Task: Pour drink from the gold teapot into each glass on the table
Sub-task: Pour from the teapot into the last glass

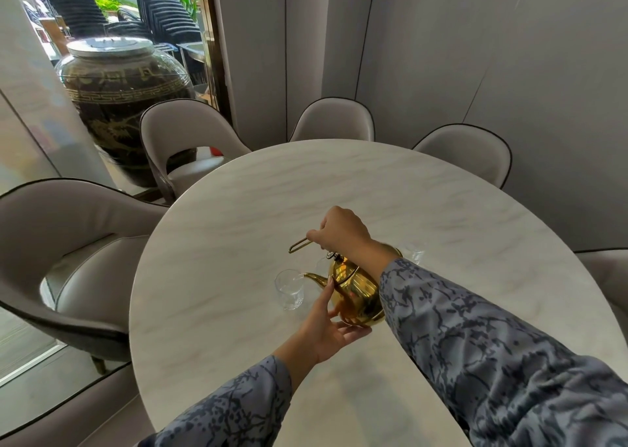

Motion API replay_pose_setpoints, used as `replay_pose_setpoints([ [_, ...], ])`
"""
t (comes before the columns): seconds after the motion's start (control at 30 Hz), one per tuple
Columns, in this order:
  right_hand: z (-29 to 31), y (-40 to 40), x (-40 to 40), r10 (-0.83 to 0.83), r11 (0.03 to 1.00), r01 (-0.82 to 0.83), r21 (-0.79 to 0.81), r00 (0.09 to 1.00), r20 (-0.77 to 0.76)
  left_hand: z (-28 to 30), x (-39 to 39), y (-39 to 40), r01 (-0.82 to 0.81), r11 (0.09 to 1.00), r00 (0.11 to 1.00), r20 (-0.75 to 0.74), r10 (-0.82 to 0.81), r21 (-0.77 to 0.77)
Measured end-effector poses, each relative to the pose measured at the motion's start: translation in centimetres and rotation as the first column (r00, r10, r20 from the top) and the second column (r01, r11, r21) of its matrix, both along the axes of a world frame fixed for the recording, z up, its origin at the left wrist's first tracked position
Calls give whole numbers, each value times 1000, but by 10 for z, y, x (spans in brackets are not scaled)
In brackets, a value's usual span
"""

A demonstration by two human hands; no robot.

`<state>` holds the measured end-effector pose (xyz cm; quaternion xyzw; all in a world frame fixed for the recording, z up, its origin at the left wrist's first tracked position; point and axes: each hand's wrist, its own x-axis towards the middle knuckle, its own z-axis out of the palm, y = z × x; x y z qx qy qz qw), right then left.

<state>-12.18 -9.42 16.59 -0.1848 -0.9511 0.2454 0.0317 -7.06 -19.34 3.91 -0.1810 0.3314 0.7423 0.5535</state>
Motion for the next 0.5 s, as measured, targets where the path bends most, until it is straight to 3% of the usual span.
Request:
replay_pose_setpoints([
  [0.5,11,-1,-1,-5,1000,5,13,1000,20,10,1,2,23,1000,1000,-6,-22,13],
])
